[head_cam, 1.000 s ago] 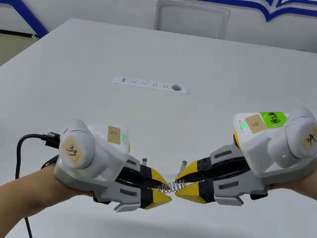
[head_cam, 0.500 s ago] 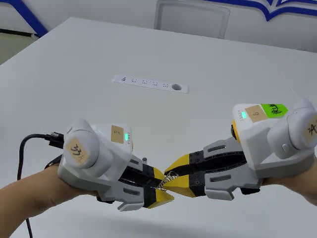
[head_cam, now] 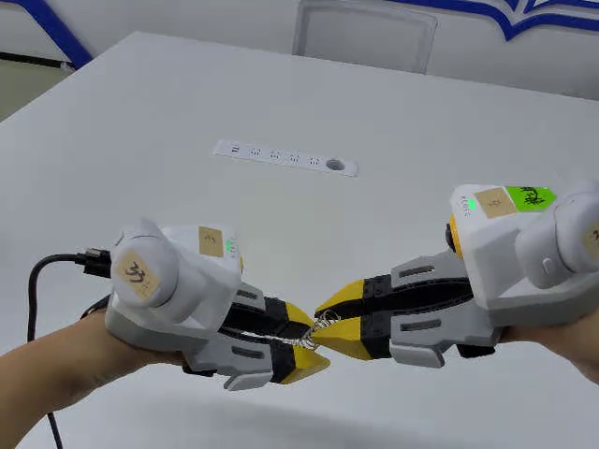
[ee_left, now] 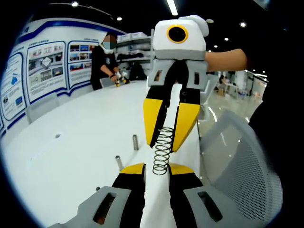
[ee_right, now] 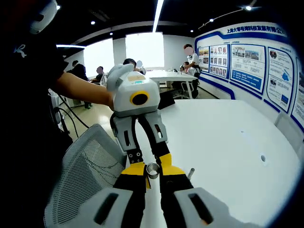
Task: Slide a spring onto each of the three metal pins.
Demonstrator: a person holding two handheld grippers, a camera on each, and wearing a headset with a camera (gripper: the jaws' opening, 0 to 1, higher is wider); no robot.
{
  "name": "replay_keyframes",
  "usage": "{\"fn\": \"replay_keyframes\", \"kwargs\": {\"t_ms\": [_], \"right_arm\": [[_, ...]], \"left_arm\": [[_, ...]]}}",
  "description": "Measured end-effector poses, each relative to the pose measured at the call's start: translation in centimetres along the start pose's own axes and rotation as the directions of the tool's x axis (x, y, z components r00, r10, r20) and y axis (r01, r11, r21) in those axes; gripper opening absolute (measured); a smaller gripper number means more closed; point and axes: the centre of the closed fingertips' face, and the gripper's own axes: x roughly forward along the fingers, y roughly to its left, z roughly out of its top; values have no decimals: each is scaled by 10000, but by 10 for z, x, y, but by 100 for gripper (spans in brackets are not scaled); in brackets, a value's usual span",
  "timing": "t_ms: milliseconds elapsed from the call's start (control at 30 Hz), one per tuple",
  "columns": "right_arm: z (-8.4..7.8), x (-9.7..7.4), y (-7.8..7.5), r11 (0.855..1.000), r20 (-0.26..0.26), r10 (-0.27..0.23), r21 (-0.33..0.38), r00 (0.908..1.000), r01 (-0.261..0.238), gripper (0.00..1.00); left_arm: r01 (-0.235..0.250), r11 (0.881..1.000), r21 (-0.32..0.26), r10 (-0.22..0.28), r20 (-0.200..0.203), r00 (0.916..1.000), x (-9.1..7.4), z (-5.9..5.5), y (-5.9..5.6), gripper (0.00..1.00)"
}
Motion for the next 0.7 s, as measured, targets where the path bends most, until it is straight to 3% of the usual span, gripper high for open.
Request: {"fn": "replay_keyframes", "kwargs": {"t_ms": [200,433,533,700], "right_arm": [[3,-2,-8,9996,38,-270,15,9996,270,11],[3,-9,-31,9960,25,-879,164,9961,878,11],[0,-13,-41,9930,-82,-1155,221,9933,1156,11],[-7,-19,-59,9842,-235,-1654,593,9859,1665,11]], "left_arm": [[-411,9988,-252,418,290,9987,-10,1,9,28],[-1057,9927,-585,1079,358,9935,-28,-4,26,41],[-1312,9850,-1118,1430,1045,9842,-39,8,34,43],[-1721,9783,-1158,1861,1237,9747,-52,15,46,50]]}}
